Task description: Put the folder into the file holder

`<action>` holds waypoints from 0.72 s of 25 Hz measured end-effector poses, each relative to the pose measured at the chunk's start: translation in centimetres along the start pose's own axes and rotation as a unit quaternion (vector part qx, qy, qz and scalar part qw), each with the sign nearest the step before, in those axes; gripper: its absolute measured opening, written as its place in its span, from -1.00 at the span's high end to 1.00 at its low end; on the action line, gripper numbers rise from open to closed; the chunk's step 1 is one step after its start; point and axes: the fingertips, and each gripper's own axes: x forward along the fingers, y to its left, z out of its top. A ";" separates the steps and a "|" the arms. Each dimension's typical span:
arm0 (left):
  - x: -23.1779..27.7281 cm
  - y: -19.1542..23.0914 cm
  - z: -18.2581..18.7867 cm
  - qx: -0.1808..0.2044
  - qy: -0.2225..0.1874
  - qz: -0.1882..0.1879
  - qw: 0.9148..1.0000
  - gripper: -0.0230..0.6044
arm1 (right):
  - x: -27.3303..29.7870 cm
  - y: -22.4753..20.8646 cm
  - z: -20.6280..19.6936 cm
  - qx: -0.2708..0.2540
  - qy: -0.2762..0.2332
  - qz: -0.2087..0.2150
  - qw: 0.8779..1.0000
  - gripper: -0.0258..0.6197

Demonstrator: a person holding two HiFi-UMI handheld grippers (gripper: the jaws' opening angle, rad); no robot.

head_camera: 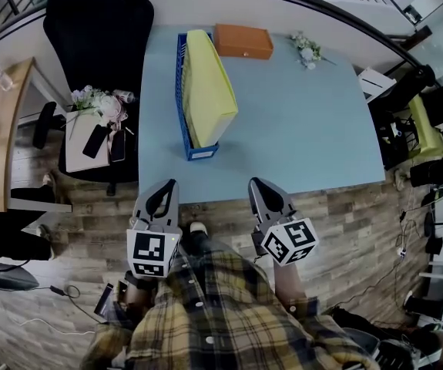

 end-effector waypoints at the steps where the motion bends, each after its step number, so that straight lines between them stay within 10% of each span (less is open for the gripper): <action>1: 0.0 0.1 0.0 0.000 0.001 0.001 1.000 0.95 | 0.1 0.0 0.0 0.000 0.000 0.000 1.000 0.92; 18: -0.2 1.0 -0.1 -0.002 -0.002 0.006 1.000 0.95 | 0.8 0.2 0.2 0.010 -0.007 -0.002 1.000 0.92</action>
